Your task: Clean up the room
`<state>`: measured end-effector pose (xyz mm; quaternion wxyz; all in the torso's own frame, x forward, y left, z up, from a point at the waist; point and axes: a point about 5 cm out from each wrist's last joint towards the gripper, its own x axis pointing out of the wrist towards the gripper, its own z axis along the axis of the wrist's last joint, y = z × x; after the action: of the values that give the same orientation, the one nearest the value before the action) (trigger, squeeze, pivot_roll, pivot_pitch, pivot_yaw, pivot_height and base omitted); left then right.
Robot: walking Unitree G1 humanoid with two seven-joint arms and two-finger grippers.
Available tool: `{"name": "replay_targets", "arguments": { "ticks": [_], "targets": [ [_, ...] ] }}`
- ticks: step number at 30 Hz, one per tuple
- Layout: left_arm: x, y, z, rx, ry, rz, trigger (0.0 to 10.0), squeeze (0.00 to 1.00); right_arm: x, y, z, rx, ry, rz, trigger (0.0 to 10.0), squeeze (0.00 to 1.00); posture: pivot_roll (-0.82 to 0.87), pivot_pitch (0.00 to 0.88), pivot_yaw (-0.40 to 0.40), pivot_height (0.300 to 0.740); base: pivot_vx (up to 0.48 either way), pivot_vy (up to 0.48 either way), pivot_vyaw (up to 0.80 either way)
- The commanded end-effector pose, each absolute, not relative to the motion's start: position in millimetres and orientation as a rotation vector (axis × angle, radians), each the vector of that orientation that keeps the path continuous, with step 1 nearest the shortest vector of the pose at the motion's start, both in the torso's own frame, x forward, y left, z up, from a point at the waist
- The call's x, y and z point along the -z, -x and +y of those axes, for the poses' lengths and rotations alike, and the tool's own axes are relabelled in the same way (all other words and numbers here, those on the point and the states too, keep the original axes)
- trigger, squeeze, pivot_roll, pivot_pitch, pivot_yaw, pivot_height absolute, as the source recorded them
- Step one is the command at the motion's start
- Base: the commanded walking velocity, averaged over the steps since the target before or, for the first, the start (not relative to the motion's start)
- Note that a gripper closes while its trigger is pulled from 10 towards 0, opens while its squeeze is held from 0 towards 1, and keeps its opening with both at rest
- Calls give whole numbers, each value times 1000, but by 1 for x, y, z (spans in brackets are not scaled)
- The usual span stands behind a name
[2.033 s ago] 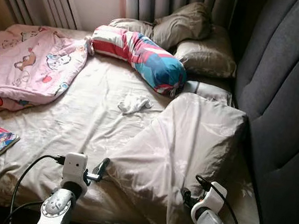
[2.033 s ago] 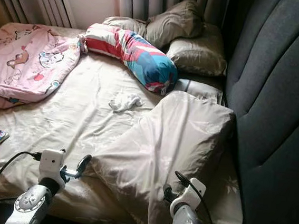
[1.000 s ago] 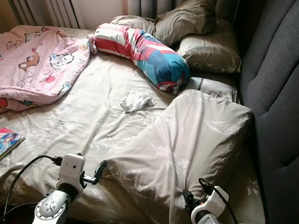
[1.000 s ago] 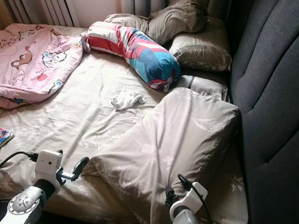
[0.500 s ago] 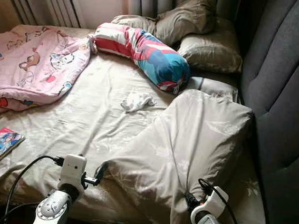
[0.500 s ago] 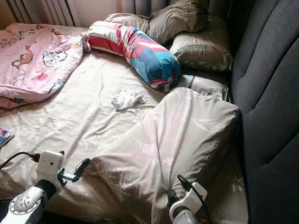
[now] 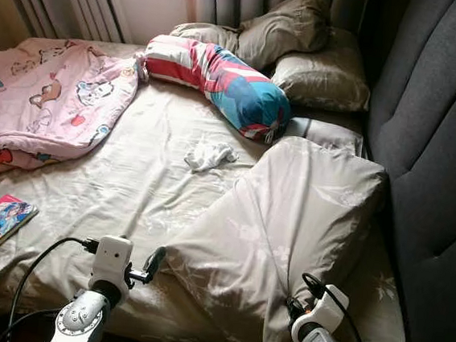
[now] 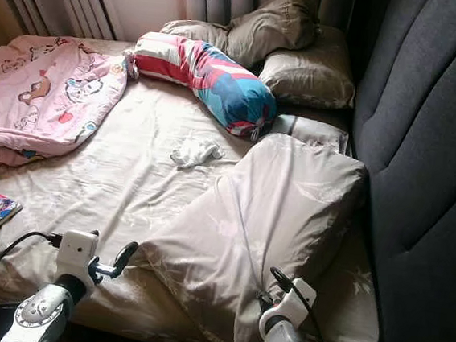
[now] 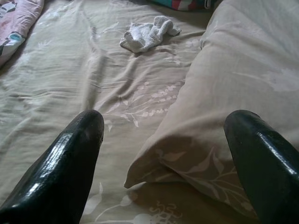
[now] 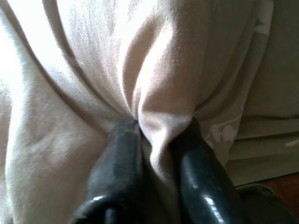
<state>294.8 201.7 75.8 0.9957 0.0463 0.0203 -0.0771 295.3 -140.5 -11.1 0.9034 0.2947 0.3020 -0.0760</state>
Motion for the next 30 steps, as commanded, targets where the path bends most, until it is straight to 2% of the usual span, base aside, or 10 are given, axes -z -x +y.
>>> {"name": "replay_targets", "arguments": {
  "ticks": [1,17,24,30],
  "targets": [
    [-71,-293,202,162,-119,67,10000,0,30,-275,-136,181,-611,730,0,0,37,188,87,653,0,0,0],
    [-71,-296,201,153,-114,63,10000,0,23,-283,-147,213,-556,692,0,0,32,188,80,653,0,0,0],
    [-70,-297,200,147,-110,65,10000,0,3,-301,-180,348,-448,569,0,0,8,197,74,653,0,0,0],
    [-68,-296,198,147,-102,68,10000,0,-41,-317,-239,614,-236,336,0,0,-7,203,69,653,0,0,0]
  ]
}}
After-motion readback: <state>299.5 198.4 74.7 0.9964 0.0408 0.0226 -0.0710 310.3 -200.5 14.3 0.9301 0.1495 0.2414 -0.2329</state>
